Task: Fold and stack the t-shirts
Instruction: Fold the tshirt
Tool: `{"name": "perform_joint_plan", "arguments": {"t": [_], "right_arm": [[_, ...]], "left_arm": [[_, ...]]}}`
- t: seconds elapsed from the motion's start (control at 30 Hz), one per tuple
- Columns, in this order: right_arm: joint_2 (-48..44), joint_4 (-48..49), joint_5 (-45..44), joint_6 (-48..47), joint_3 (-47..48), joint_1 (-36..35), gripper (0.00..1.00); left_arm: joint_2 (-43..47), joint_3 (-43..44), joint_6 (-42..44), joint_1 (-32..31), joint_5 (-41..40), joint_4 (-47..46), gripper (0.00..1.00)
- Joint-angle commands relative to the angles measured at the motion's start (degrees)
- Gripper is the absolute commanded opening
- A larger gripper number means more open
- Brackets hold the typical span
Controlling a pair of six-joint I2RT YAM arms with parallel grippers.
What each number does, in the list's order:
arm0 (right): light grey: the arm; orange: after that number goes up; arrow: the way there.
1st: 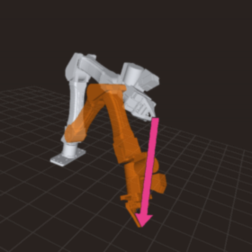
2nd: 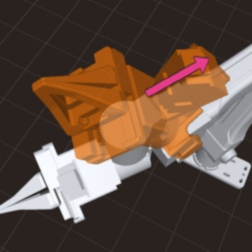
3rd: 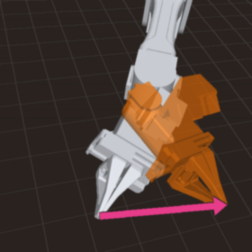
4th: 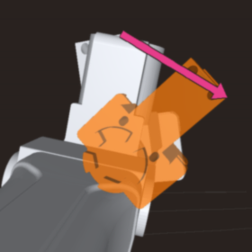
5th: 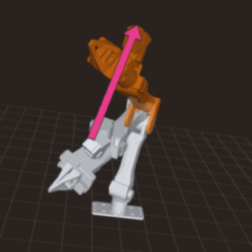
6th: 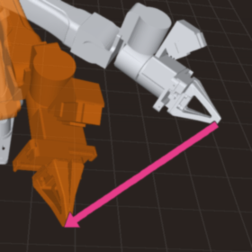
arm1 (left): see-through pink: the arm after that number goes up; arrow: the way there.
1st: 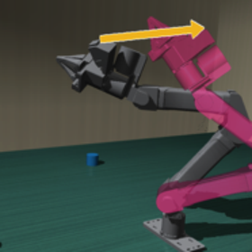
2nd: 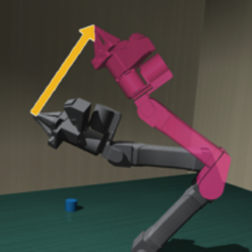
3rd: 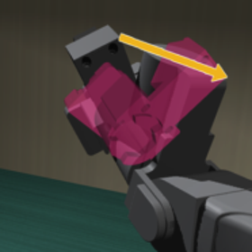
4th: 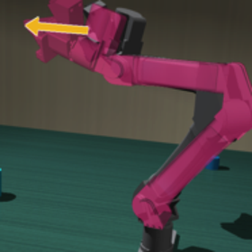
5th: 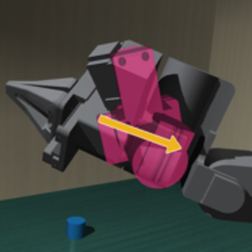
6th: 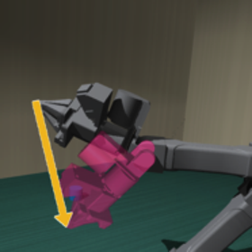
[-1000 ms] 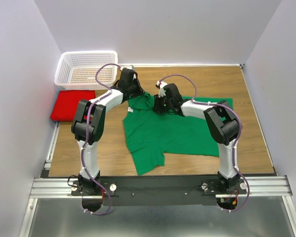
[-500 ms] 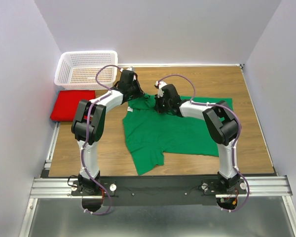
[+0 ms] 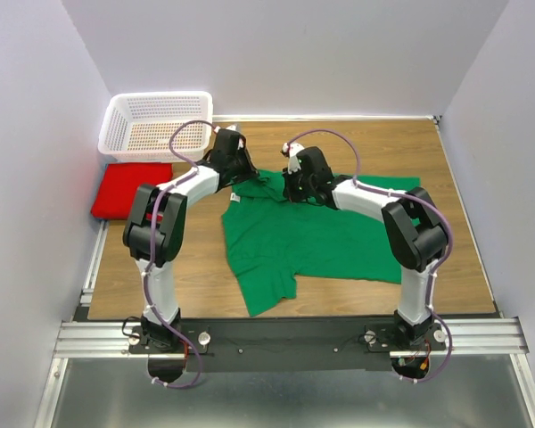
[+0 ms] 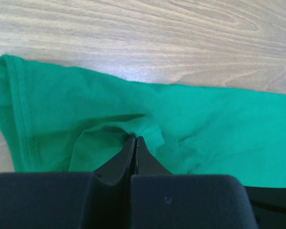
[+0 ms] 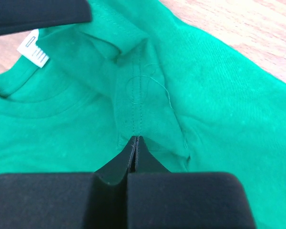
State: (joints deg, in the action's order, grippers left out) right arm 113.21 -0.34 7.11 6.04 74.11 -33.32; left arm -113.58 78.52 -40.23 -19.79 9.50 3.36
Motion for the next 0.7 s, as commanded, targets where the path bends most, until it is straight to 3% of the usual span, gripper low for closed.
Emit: {"name": "perform_joint_plan", "arguments": {"t": [0.0, 0.67], "right_arm": [[-3.08, -4.58, 1.59, -3.22, -2.21, -0.25, 0.01], [-6.24, -13.28, 0.71, -11.14, -5.11, -0.34, 0.01]], "left_arm": [[5.73, -2.93, 1.38, -0.16, -0.18, 2.09, 0.03], [23.66, -21.74, 1.73, -3.32, 0.78, 9.56, 0.03]]}}
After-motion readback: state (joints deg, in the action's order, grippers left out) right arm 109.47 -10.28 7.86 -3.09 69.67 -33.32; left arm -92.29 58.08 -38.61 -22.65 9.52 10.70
